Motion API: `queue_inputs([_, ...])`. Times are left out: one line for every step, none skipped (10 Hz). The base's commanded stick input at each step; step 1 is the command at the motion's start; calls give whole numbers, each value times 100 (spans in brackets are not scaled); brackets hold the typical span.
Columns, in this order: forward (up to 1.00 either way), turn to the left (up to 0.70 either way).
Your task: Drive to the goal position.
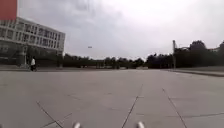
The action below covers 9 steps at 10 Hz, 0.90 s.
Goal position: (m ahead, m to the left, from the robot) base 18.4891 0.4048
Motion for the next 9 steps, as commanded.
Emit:
queue_inputs([50,-13])
queue_inputs([50,-16])
queue_inputs([50,-17])
queue_inputs([50,-21])
queue_inputs([50,-25])
queue_inputs([50,-22])
queue_inputs([50,-15])
queue_inputs([50,-8])
queue_inputs([50,0])
